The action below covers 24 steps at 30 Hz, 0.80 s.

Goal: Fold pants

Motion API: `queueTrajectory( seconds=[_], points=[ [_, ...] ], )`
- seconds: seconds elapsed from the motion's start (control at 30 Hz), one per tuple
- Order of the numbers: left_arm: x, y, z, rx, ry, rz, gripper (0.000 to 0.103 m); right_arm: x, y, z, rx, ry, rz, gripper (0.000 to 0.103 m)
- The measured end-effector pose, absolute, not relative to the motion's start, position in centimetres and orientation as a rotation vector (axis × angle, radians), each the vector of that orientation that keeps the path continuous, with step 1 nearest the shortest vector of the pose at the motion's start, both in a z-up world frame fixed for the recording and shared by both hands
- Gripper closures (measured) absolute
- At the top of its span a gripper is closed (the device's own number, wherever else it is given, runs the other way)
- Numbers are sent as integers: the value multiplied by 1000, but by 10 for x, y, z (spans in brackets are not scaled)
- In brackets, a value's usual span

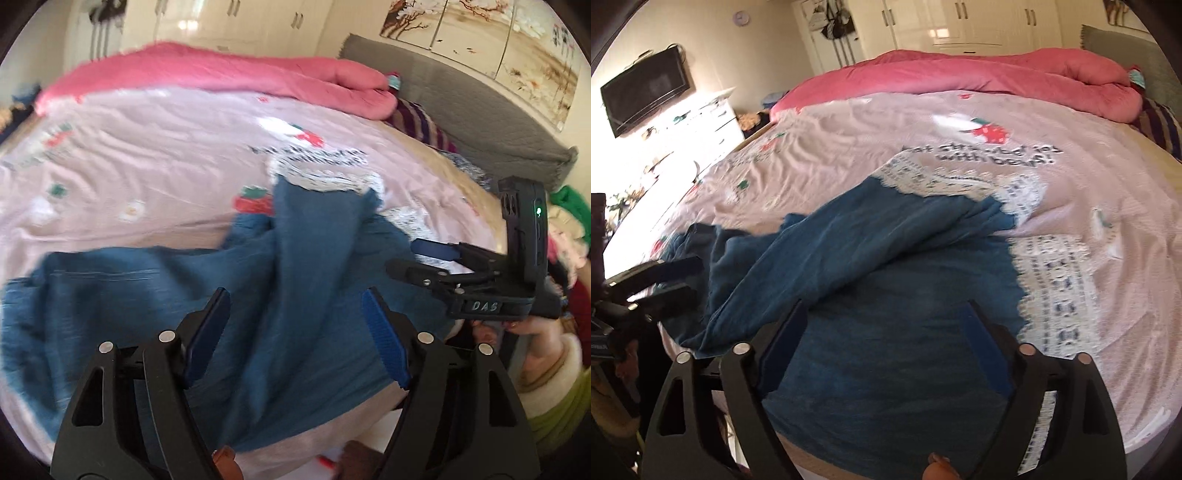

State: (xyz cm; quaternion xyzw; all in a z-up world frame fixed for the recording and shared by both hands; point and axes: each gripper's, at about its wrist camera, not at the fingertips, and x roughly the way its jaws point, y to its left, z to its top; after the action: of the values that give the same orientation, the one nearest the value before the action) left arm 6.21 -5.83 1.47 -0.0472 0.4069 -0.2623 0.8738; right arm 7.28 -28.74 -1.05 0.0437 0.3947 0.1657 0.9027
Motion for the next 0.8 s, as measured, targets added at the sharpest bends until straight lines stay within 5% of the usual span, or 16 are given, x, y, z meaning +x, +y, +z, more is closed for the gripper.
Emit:
queueTrajectory(
  seconds=[0.17,0.23,0.43,0.8],
  points=[
    [80,-77,2,-43,883,-537,56,79,-300,-16,131,826,313,17],
    [87,-83,-3,-46,915,-559,81,84,-301,-15,139,824,311,17],
    [93,-89,-22,-56,930,-593,100,118,-284,11,95,799,354,17],
    [78,-89,-30,-55,885,-638,101,267,-223,7,-46,949,315,17]
  ],
)
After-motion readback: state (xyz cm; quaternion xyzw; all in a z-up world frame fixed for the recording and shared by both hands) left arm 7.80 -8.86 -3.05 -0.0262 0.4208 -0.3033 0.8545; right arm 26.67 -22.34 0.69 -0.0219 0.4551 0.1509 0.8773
